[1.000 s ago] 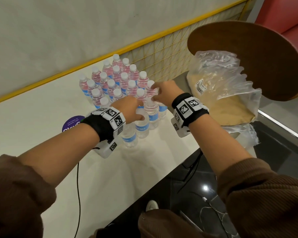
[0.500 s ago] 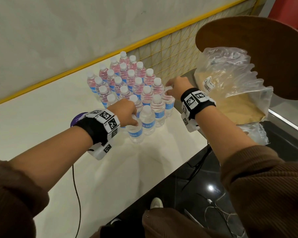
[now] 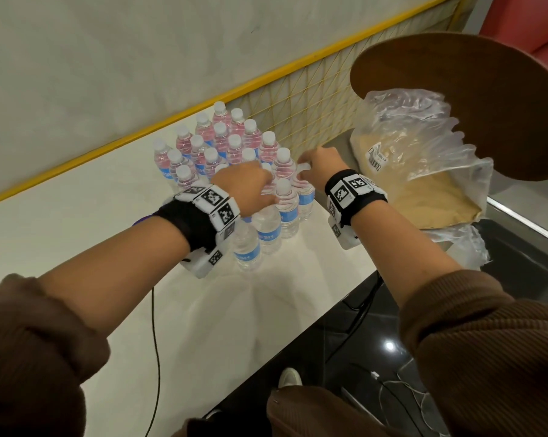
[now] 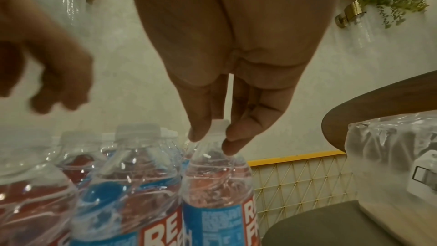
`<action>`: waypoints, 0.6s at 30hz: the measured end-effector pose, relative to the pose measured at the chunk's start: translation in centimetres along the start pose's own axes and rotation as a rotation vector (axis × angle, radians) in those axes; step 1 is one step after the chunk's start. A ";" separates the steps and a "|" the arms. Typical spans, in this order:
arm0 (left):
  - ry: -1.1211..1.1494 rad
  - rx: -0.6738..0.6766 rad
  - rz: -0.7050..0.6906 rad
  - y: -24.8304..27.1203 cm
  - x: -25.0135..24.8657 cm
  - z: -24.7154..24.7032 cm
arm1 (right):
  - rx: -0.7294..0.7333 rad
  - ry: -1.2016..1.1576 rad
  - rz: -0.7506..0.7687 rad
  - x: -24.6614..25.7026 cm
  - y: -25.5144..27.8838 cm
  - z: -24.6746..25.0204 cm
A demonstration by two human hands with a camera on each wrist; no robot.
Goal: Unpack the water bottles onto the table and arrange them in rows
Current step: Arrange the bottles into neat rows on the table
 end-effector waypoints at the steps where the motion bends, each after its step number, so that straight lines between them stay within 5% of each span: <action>1: 0.017 -0.019 -0.037 -0.7 -0.6 0.5 | -0.002 -0.002 0.001 0.0 0.0 0.0; 8: -0.037 0.228 -0.052 -5.0 -2.9 1.3 | 0.009 -0.004 0.005 0.1 0.0 0.3; 18: 0.047 0.138 -0.040 -6.7 -2.1 0.9 | 0.004 0.013 0.000 0.1 0.0 0.3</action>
Point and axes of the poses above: each hand's wrist, its own y-axis away from the middle knuckle, its own z-axis out of the back of the hand, x = y × z, the point moved 1 cm from there along -y, towards the middle knuckle, and after that the axes turned 8 degrees about x, right-handed, at the moved point
